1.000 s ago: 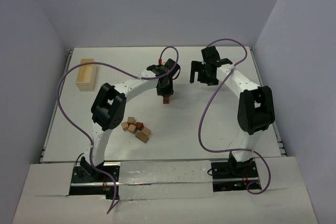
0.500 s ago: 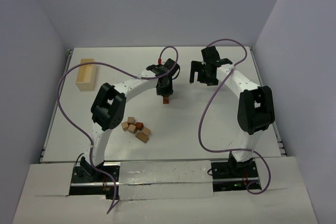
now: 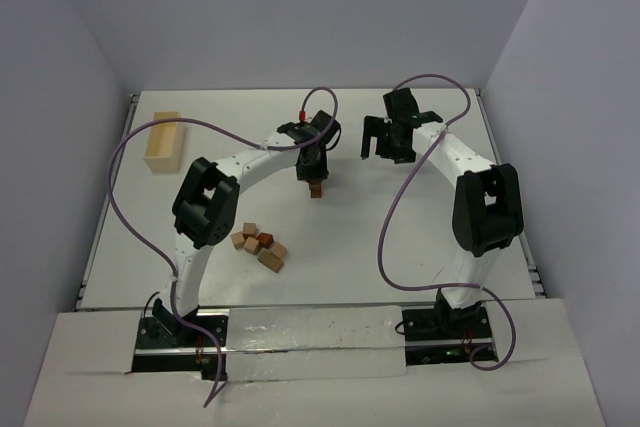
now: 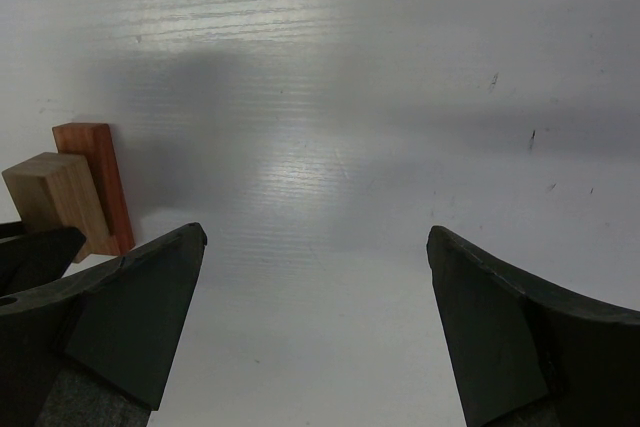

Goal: Build the wood block tower

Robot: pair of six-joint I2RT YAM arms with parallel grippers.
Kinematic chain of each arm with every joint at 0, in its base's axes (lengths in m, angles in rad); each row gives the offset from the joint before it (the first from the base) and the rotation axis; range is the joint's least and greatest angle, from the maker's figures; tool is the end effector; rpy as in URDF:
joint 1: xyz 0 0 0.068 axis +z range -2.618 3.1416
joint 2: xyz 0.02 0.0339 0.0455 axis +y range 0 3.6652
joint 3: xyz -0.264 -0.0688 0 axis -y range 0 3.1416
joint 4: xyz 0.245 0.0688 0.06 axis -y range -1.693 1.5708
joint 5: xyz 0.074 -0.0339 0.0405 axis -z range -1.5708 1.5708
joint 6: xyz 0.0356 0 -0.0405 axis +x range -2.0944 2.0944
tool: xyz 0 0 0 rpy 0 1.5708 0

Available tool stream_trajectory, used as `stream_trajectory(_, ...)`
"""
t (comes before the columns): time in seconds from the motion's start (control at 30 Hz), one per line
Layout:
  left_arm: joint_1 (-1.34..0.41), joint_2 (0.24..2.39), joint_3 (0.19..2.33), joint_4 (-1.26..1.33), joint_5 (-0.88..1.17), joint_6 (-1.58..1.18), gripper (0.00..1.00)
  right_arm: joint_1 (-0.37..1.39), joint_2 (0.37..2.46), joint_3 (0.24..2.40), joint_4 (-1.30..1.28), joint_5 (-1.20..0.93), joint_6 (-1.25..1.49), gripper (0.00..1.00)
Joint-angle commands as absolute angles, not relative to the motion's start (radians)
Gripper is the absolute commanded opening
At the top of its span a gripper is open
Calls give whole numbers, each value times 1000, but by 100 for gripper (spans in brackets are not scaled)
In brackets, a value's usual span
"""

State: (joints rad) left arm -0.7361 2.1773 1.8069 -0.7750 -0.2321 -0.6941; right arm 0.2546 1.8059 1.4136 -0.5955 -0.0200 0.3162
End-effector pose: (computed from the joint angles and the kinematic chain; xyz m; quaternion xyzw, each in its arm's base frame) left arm 0.3504 -0.3064 0.1987 -0.0041 0.9712 -0.0520 0.2325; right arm 0.3784 0.0992 0.2405 0.0266 0.9574 0.0901 0.2731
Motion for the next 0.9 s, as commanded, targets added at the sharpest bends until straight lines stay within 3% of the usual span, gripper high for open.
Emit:
stream_trajectory(0.0,-734,2148,1803,-753,-233,-688,22,255,1817,1428,-583,-20,318,100)
stream_trajectory(0.57,-739,2158,1799,-750,-229,-696,21,256,1816,1424,-583,-20,318,100)
stream_trajectory(0.73,-739,2164,1795,-747,-218,-690,35,256,1819,1425,-581,-20,319,100)
stream_trajectory(0.77,-739,2164,1793,-744,-216,-689,45,256,1818,1425,-581,-20,319,100)
stream_trajectory(0.87,-740,2168,1791,-744,-214,-683,60,256,1815,1422,-581,-20,319,100)
